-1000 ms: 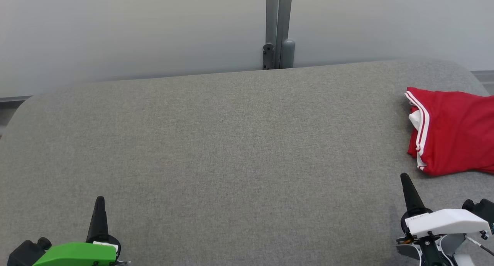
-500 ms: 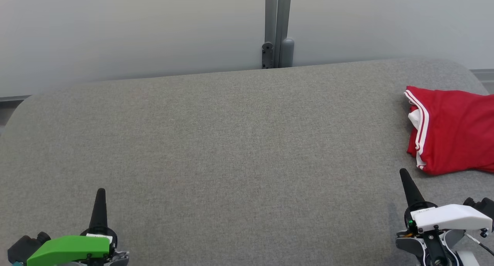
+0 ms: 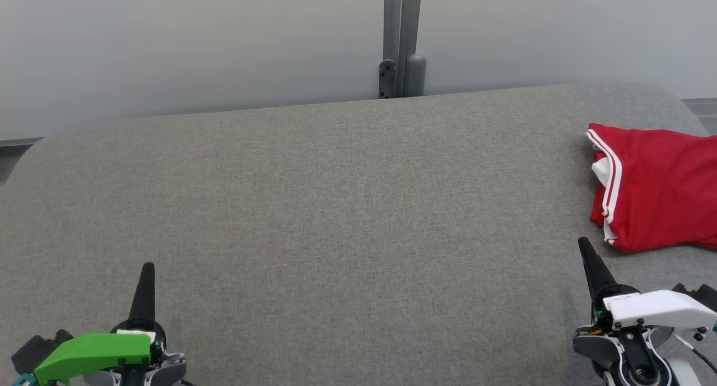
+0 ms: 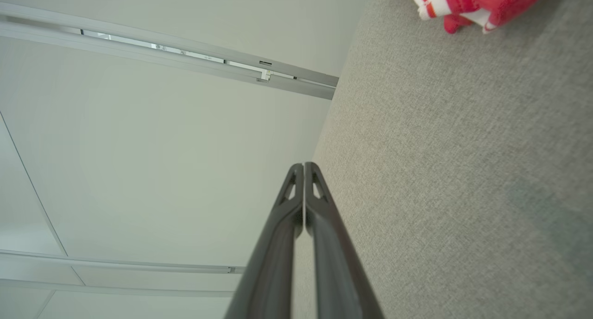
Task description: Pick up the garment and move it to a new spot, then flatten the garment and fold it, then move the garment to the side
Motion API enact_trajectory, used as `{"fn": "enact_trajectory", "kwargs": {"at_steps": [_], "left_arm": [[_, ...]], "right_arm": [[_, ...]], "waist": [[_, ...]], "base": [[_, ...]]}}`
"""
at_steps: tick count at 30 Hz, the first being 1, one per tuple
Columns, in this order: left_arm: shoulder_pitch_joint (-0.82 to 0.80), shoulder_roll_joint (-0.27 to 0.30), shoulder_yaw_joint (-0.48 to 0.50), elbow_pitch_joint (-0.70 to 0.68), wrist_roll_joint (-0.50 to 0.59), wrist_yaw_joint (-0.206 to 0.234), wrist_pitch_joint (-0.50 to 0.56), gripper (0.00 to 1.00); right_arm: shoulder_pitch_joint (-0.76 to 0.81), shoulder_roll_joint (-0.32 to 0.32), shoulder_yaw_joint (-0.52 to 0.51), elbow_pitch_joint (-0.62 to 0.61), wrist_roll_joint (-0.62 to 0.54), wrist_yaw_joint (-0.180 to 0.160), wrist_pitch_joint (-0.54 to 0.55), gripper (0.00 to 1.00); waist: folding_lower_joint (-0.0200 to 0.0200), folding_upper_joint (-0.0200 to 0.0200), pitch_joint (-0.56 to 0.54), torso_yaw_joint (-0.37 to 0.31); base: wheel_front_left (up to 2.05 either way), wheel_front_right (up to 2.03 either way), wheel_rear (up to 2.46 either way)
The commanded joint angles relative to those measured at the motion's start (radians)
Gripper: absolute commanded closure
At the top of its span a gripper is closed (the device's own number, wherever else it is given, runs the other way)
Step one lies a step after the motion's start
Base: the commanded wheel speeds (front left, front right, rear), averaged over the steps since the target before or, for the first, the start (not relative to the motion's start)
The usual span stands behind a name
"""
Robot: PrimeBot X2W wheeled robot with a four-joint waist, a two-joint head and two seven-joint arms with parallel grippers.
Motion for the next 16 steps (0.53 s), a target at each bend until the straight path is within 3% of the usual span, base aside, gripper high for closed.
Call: {"fn": "enact_trajectory", "kwargs": {"at_steps": [1,16], "left_arm": [[-0.025,0.009,0.003,-0.002,-0.022,-0.006,0.005,1.00],[-0.049,0.010,0.004,0.003,-0.133,-0.007,0.034,1.00]], "right_arm": [[-0.016,-0.002,-0.005,-0.003,0.025,0.000,0.007,1.00],[-0.030,0.001,-0.012,-0.001,0.140,0.000,0.037,1.00]], "waist": [[0.0000,-0.0001,0.000,0.000],[0.0000,-0.0001,0.004,-0.003]], "base": [[0.00,0.00,0.00],[0.00,0.00,0.00]]}}
